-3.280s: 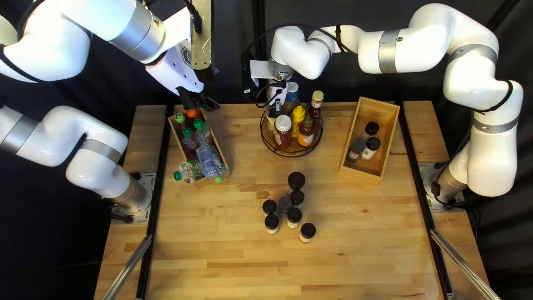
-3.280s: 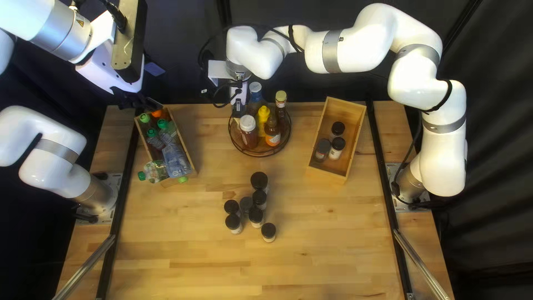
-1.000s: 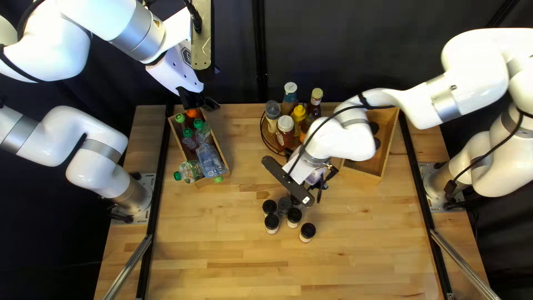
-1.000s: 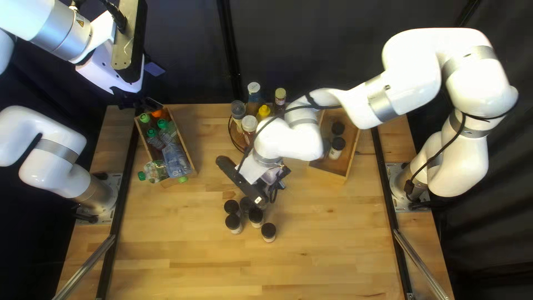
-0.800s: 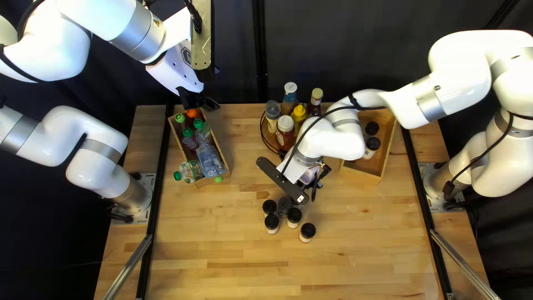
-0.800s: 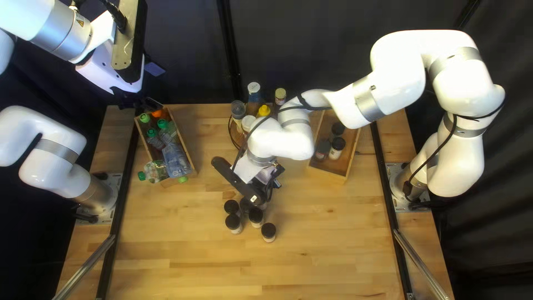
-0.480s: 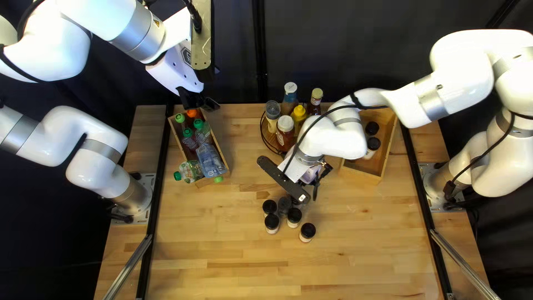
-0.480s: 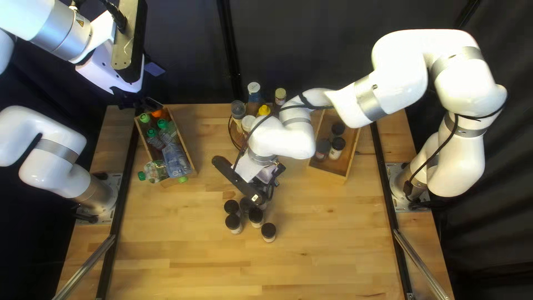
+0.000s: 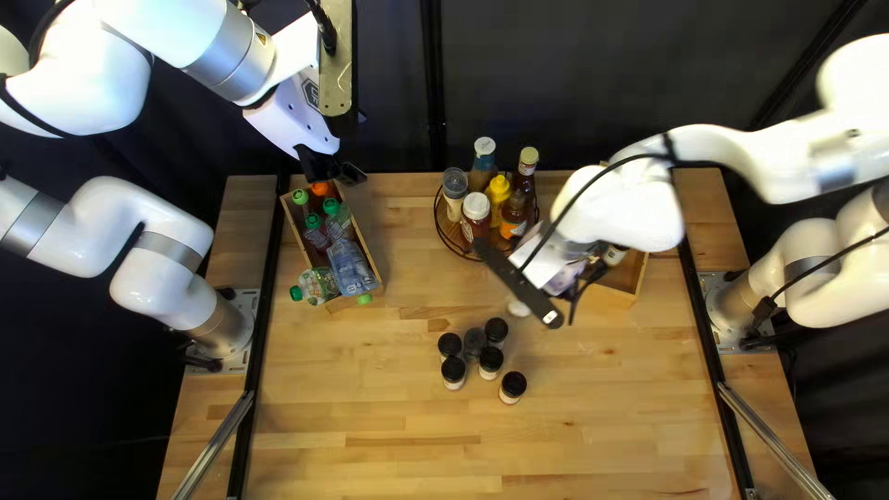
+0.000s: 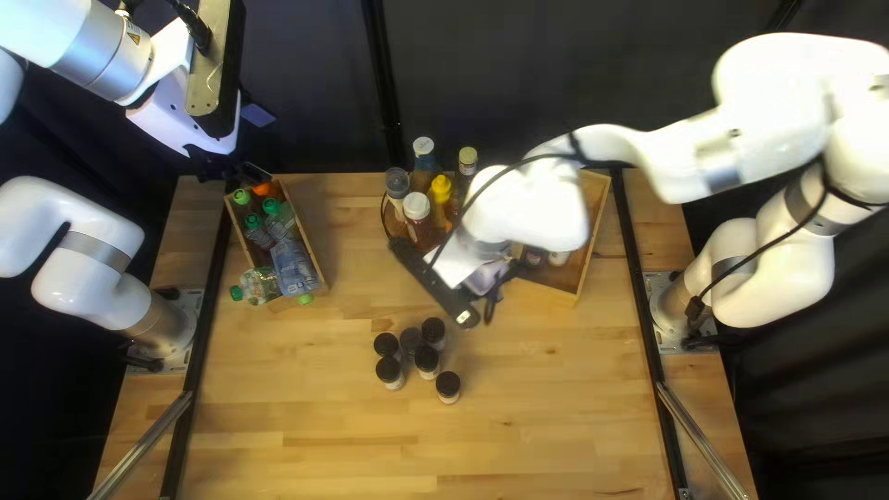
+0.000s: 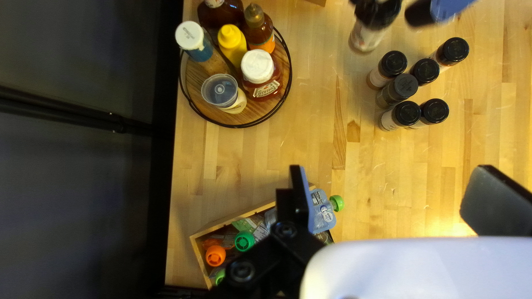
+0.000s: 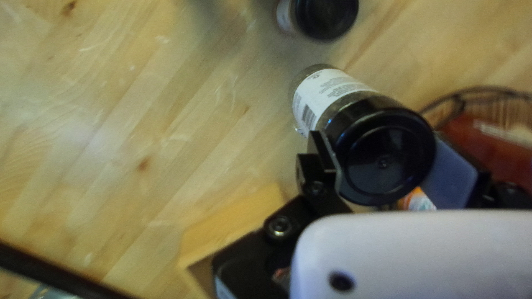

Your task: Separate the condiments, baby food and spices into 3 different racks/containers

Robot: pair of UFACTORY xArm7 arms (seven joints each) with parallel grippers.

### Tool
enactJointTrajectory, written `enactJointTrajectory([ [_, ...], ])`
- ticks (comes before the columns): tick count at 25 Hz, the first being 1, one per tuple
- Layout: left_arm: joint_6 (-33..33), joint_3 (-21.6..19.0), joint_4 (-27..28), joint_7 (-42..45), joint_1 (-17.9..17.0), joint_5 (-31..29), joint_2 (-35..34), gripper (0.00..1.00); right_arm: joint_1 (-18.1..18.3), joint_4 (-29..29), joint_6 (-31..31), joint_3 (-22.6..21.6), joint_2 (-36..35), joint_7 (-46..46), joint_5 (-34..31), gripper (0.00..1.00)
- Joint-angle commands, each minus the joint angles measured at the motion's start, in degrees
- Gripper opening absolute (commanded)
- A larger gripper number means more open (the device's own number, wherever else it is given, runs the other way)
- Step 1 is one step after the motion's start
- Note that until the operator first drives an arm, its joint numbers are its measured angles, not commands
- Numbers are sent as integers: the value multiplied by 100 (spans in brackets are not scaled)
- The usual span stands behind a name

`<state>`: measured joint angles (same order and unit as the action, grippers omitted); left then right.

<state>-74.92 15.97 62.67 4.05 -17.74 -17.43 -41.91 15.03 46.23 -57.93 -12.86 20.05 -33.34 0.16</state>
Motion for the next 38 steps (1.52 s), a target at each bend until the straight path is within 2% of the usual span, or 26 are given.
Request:
enactJointTrajectory([
  [1, 0, 0, 0, 0, 0, 0, 0, 100, 340, -209, -423, 163, 678, 329, -265, 0],
  [11, 0, 0, 0, 0, 0, 0, 0, 100, 1283, -639, -479, 885, 1352, 285, -1057, 0],
  [18, 0, 0, 0, 0, 0, 0, 0, 100, 1805, -1084, -147, 967, 1517, 670, -1637, 0],
  [29, 0, 0, 0, 0, 0, 0, 0, 100, 2080, -2021, 534, 898, 1952, 1206, -2022, 0],
  [38, 0, 0, 0, 0, 0, 0, 0, 100, 2177, -2251, 915, 1021, 1856, 1203, -2112, 0],
])
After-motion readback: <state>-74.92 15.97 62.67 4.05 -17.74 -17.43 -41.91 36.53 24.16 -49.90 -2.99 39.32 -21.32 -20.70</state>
